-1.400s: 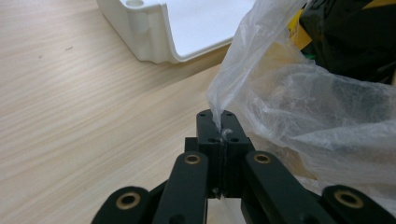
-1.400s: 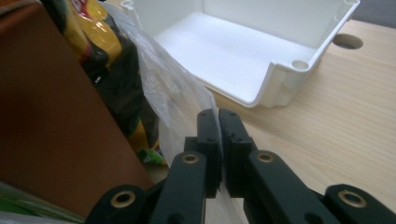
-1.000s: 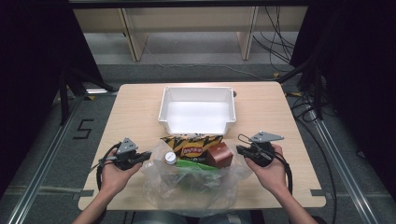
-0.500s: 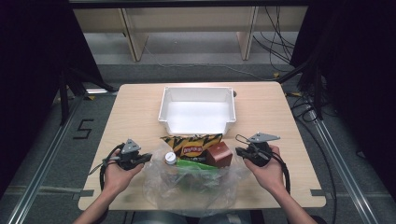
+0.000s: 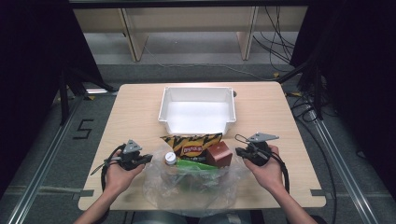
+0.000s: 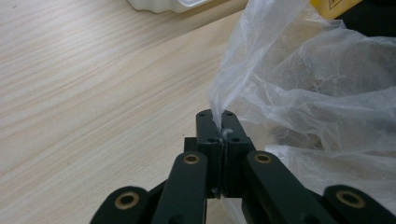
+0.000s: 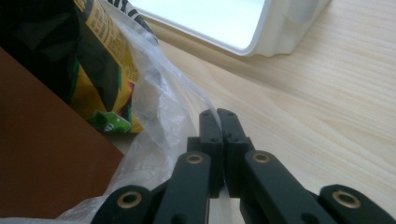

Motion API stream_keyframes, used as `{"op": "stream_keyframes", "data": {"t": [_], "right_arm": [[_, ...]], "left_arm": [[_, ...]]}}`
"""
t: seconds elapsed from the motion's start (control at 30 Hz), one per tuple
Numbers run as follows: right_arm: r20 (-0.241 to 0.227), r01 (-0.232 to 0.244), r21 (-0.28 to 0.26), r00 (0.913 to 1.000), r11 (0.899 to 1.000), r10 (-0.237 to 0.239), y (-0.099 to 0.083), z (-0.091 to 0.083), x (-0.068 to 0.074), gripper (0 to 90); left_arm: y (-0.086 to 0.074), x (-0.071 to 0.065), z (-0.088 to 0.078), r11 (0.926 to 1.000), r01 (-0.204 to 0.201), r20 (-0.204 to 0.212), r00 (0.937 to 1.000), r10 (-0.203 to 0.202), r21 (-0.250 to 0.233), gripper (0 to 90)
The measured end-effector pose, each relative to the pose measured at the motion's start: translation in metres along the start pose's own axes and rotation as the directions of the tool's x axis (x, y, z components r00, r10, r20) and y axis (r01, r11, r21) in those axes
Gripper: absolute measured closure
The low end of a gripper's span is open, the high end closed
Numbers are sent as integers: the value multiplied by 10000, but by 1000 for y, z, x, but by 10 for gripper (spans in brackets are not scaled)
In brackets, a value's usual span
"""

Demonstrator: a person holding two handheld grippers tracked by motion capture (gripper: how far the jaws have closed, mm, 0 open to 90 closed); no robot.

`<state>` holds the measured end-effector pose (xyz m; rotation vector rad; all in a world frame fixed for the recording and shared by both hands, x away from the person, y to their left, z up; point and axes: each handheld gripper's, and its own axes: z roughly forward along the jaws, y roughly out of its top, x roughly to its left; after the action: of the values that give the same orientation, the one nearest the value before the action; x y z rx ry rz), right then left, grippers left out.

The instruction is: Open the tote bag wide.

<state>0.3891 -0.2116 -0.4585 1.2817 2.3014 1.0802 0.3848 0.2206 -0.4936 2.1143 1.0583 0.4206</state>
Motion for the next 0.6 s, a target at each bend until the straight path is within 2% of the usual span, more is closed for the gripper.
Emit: {"op": "stream_keyframes", "data": {"t": [0.03, 0.07, 0.1, 0.13, 0.17, 0.2, 0.23, 0.27, 0.3, 0.37, 0.4, 0.43, 0.47, 0.53, 0.57, 0.6], "right_arm": [[-12, -30, 32, 10000, 10000, 30, 0, 1, 0, 900], [-178, -78, 45, 9998, 10000, 79, 0, 2, -1, 900], [-178, -78, 45, 9998, 10000, 79, 0, 2, -1, 900], [-108, -18, 40, 9999, 10000, 18, 0, 2, -1, 900], [31, 191, -45, 9998, 9998, -191, -1, 3, -2, 900], [-54, -178, 150, 9998, 9997, 178, 0, 1, 0, 900], [-7, 274, -154, 9996, 9995, -274, 0, 2, -3, 885], [-7, 274, -154, 9996, 9995, -274, 0, 2, -3, 885], [-4, -57, -278, 10000, 9996, 57, 1, 0, -1, 868], [-39, 44, -466, 10000, 9989, -46, 3, -4, -3, 823], [-25, -6, -658, 10000, 9978, 4, 4, -7, -2, 802], [-5, -67, -650, 10000, 9979, 67, 5, -10, -2, 786], [-45, -1, -1050, 10000, 9945, -4, 9, -15, -2, 747], [-88, -51, -1219, 10000, 9925, 41, 11, -18, -1, 731], [-186, -80, -1313, 9998, 9913, 56, 13, -20, 0, 713], [-38, -48, -1547, 10000, 9880, 43, 17, -25, 4, 683]], "left_arm": [[0, -1, 1, 9999, 116, -34, 9999, -116, -36, 887], [-1, -1, 1, 10000, 69, -46, 10000, -69, -45, 887], [-1, 0, 0, 9999, -94, -46, 9999, 95, 120, 887], [-1, 0, 0, 9999, -66, -37, 10000, 67, 118, 886], [0, -1, 1, 9999, 166, 25, 9999, -166, -44, 886], [0, -2, 0, 9996, 248, -44, 9997, -248, -98, 883], [1, -1, -2, 9998, 181, 27, 9998, -181, -76, 869], [1, -3, -2, 9983, 471, -17, 9989, -471, -355, 869], [1, -4, -2, 9958, 739, -24, 9972, -742, -533, 854], [1, -4, -6, 9930, 805, -56, 9967, -813, -863, 816], [2, -4, -8, 9920, 885, -59, 9960, -894, -905, 772], [2, -4, -11, 9913, 889, -86, 9959, -901, -969, 772], [3, -4, -13, 9896, 929, -125, 9954, -949, -1097, 726], [5, -3, -18, 9867, 941, -188, 9951, -974, -1323, 706], [6, -4, -20, 9790, 1197, -146, 9922, -1238, -1652, 683], [7, -4, -21, 9754, 1297, -86, 9910, -1333, -1783, 639]]}}
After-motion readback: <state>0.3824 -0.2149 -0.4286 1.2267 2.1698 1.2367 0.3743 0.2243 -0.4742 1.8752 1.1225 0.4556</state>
